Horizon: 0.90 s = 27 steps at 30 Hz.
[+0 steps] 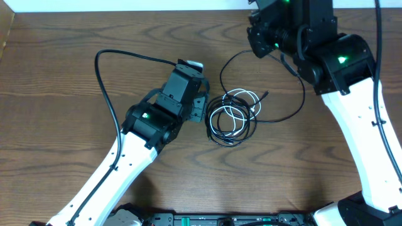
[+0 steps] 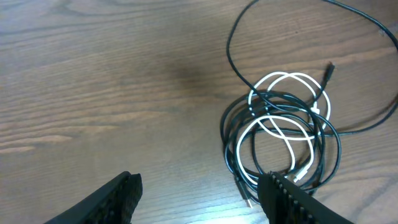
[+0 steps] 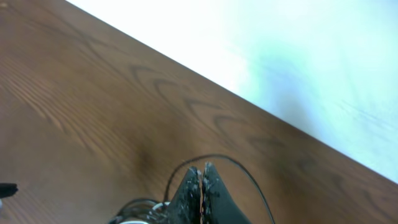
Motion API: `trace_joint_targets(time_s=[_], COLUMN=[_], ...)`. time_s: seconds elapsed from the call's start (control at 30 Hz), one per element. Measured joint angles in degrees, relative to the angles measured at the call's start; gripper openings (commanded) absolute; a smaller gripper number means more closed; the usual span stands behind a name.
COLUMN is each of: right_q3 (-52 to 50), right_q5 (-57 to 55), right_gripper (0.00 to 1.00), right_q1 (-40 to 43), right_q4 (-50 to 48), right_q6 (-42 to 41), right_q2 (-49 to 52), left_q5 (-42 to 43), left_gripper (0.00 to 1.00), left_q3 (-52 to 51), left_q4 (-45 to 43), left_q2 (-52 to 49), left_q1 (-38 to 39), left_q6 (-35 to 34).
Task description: Untangle cables
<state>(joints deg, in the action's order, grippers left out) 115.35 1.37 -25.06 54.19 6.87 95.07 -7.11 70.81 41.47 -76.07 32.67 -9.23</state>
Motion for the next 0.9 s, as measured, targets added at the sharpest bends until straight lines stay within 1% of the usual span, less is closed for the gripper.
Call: trace_joint_targets(time_s=[0.03,0.1,0.13,0.17,0.2,0.23,0.3,0.37,0.5,0.6,0.77,0.9], right_q3=[0.0,-0.9,-1.8,-3.0,-4.9,-6.7,-11.5,-16.7,-23.6,-26.8,-29.1,-30.8], right_q5=[-0.6,-1.4,-1.6,-1.7,-2.1,-2.3,-2.5,-2.7,-2.9,-2.9,-1.4,1.6], right_gripper=[0.30,0.35,0.41,0.49,0.53,0.56,0.66,0.69,0.68,0.67,0.63,0.64], right_q1=[0.0,0.0,0.0,0.0,0.0,0.0,0.3,1.1,3.1,3.7,3.7,3.6], right_q4=[1.6,5.7,7.0,8.2,8.9,8.8,8.2,6.3,3.6,1.9,-1.0,-4.4], right_q6=[0.0,-0.3,-0.3,-0.4,-0.4,0.0,0.7,2.5,6.8,10.2,13.5,14.4], right_q2=[0.2,1.0,1.6,2.2,3.1,4.0,6.6,9.8,14.8,17.1,19.8,20.7], left_q5=[0.2,0.9,0.9,1.0,1.1,1.1,1.2,1.2,1.2,1.2,1.2,1.3], left_gripper=[0.65,0.65,0.65,0.65,0.65,0.65,0.65,0.65,0.65,0.65,0.65,0.65], left_q3=[0.0,0.0,0.0,0.0,0.0,0.0,0.0,0.0,0.0,0.0,0.0,0.0], left_q4=[-0.1,-0.7,-0.8,-0.9,-1.0,-1.0,-1.0,-1.0,-1.0,-1.0,-1.0,-1.0], left_q2=[-0.1,-0.1,-0.1,-0.1,-0.1,-0.1,-0.1,-0.1,-0.1,-0.1,-0.1,-0.1], left_q1=[0.0,0.0,0.0,0.0,0.0,0.0,0.0,0.0,0.0,0.0,0.0,0.0], left_q6=[0.0,0.0,0.0,0.0,0.0,0.0,0.0,0.0,0.0,0.0,0.0,0.0])
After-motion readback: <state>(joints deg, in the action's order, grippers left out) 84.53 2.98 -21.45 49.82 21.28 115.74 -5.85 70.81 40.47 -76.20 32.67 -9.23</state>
